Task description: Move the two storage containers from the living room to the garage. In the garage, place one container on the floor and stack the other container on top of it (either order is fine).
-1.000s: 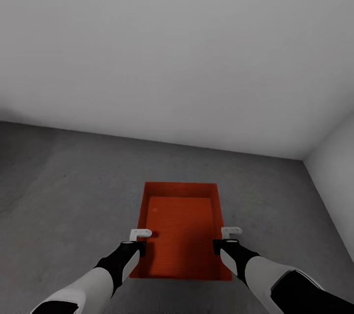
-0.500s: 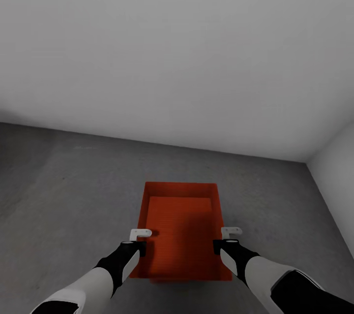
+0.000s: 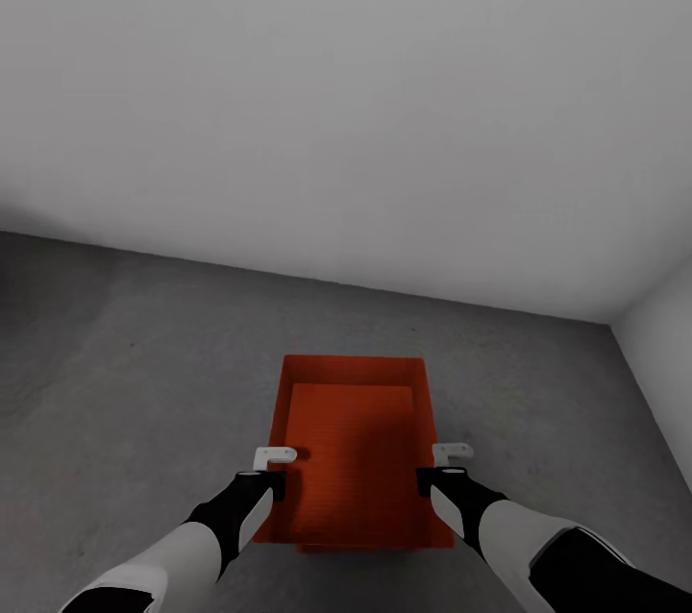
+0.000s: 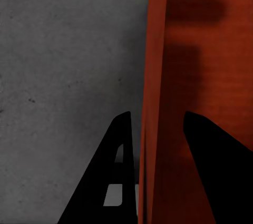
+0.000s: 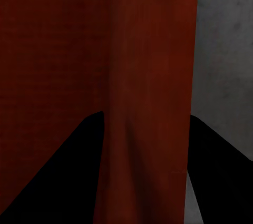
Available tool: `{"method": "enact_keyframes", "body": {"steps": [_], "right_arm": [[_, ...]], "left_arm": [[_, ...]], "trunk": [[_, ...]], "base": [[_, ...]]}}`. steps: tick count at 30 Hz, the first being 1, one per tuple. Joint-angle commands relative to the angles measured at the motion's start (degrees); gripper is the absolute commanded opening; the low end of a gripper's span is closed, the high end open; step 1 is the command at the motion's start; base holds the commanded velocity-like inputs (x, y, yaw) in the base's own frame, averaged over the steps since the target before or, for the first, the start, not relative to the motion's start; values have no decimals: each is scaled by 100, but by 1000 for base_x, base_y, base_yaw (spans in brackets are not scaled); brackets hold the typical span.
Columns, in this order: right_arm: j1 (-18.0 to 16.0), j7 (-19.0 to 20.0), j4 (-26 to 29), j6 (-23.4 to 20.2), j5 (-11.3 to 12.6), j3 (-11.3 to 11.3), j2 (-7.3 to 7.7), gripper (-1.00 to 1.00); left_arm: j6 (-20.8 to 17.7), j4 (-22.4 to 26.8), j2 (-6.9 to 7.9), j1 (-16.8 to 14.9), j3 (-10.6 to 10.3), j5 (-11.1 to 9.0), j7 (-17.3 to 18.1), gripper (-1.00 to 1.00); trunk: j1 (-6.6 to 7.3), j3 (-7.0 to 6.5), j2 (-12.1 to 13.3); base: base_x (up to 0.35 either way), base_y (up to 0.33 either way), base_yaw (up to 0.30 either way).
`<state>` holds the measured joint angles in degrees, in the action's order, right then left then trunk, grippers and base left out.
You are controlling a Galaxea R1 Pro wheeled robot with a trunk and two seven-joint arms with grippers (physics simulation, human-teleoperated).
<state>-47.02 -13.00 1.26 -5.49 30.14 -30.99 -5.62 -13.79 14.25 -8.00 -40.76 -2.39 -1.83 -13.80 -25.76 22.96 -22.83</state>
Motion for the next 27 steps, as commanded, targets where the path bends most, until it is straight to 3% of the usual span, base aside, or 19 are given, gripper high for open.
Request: {"method": "enact_keyframes", "body": {"steps": [1, 27], "right_arm": [[-1, -308, 15, 198, -59, -514, -51, -100], [-5, -308, 15, 198, -57, -514, -47, -100]], "left_arm": [[-44, -10, -9, -2, 107, 25, -26, -100], [-45, -10, -9, -2, 107, 25, -26, -100]], "trunk": [[-2, 8, -9], [-2, 18, -9]], "base": [[0, 0, 5], [0, 0, 0]]}}
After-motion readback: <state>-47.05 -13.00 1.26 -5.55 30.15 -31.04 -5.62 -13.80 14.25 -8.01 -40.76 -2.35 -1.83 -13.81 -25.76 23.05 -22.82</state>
